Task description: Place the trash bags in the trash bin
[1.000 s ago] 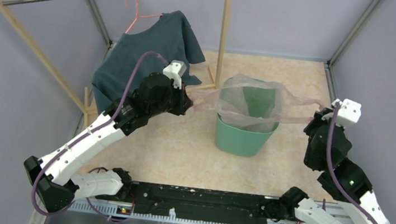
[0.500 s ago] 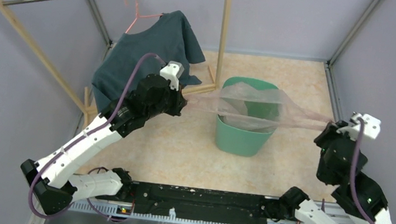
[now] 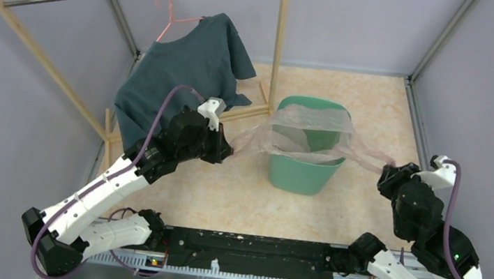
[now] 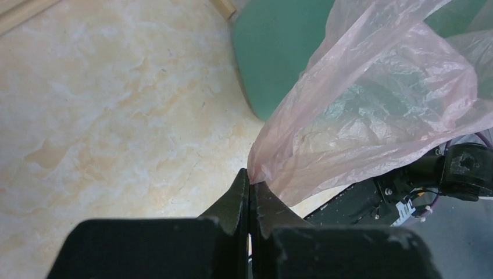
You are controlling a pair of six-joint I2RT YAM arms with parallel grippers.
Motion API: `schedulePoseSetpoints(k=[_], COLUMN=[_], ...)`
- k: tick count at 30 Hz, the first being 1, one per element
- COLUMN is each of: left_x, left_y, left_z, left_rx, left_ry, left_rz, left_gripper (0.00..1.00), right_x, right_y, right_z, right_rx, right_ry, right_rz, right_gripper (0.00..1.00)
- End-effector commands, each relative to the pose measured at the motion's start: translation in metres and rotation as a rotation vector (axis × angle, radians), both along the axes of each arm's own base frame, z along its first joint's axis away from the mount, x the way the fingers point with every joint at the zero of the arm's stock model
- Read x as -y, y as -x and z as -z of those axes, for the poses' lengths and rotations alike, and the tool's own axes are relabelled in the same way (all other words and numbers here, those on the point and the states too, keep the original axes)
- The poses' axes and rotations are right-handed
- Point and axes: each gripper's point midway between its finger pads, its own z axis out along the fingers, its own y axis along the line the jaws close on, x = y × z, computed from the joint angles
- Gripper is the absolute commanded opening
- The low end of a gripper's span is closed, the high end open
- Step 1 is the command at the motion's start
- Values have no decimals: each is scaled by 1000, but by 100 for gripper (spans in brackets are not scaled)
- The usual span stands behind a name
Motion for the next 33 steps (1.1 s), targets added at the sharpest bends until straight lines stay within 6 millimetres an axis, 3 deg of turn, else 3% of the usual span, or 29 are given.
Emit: schedulePoseSetpoints(k=[1,4,8,11,13,20,24,27,29,33], left_x=[3,-6,-18,-16,-12,3,8,15,20,27], left_y=[-1,-4,-6,-1,3,0,-14,-32,-40,-40], left_z=[1,3,-10,-10,1,34,33,29,29,19], left_rx=[-9,-6,36,22,-2,-55,-29,14,16,-13], left_ry=[27,-6,-14,6,14,31,25,21,18,9], left_rz=[-7,-49,-100,-84,-62,-36,-54,-76,-84,-56], left_gripper=[0,0,0,0,0,0,0,0,0,23], right_x=[-6,9,24,34,39,20,9,2,-4,-10], right_y=[3,8,17,25,29,8,-11,-27,-33,-29], right_z=[23,20,6,10,18,40,46,66,68,49], right_rx=[-60,-63,-20,7,27,66,88,76,63,14], right_ry=[-70,-75,-134,-223,-300,-320,-200,-107,-83,-79], right_rz=[12,96,156,221,268,230,196,201,195,142], right_gripper=[18,16,16,16,16,21,26,33,34,46])
